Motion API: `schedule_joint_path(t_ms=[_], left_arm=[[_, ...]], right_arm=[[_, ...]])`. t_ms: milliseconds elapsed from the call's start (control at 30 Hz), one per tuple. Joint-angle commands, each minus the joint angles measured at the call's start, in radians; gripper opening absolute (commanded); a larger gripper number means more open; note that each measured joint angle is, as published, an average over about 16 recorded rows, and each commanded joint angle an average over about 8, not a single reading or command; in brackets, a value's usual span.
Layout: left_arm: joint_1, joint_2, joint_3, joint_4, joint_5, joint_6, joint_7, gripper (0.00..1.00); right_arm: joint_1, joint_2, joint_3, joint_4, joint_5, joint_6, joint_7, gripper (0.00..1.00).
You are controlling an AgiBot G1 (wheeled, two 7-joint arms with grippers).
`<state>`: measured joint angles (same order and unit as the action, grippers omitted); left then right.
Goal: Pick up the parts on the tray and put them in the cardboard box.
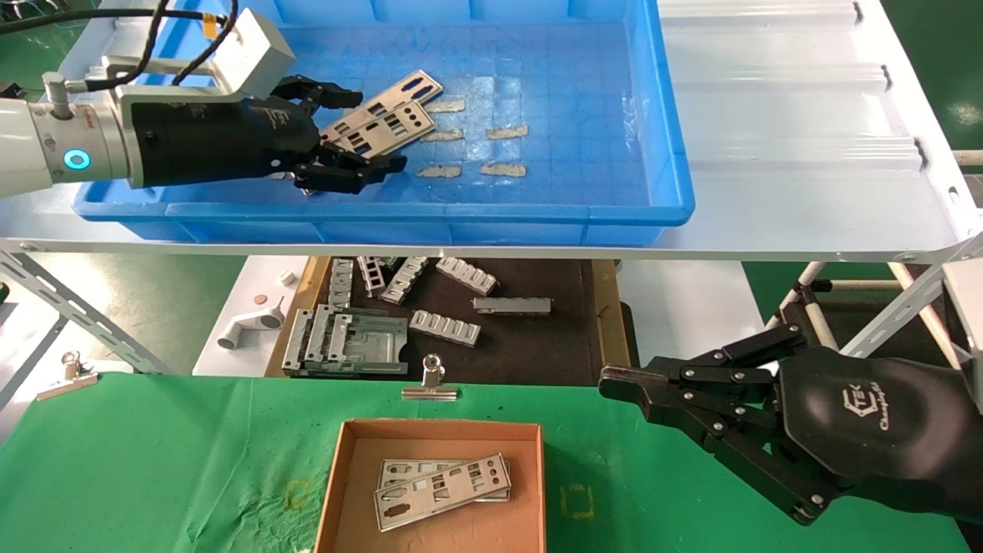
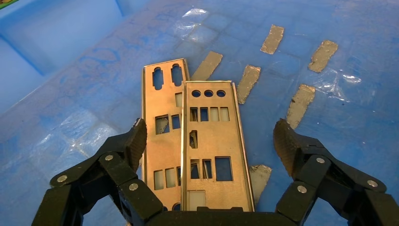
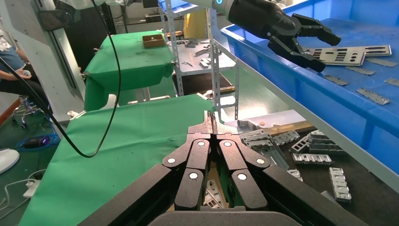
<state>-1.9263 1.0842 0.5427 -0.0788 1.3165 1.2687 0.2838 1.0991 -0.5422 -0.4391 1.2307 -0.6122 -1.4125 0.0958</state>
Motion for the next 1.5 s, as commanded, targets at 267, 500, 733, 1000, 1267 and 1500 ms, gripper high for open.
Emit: schedule_joint_path(t_ms=[267, 500, 733, 1000, 1267, 1500], left_arm=[[-0.007, 0.006, -0.001, 0.027, -0.001, -0.008, 0.022, 0.0], [-0.012, 0.009, -0.002, 0.041, -0.002, -0.016, 0.033, 0.0], [-0.017, 0.008, -0.004, 0.05, -0.005, -0.022, 0.044, 0.0], [-0.019, 0.008, -0.009, 0.058, -0.011, -0.023, 0.054, 0.0], [-0.025, 0.003, -0.016, 0.06, -0.022, -0.017, 0.063, 0.0], [-0.035, -0.005, -0.028, 0.058, -0.039, 0.006, 0.07, 0.0]], right_arm=[[0.0, 0.0, 0.0, 0.0, 0.0, 0.0, 0.0, 0.0], [0.0, 0.0, 0.0, 0.0, 0.0, 0.0, 0.0, 0.0], [0.0, 0.0, 0.0, 0.0, 0.0, 0.0, 0.0, 0.0], [0.0, 0.0, 0.0, 0.0, 0.0, 0.0, 0.0, 0.0], [0.0, 0.0, 0.0, 0.0, 0.0, 0.0, 0.0, 0.0], [0.0, 0.0, 0.0, 0.0, 0.0, 0.0, 0.0, 0.0]])
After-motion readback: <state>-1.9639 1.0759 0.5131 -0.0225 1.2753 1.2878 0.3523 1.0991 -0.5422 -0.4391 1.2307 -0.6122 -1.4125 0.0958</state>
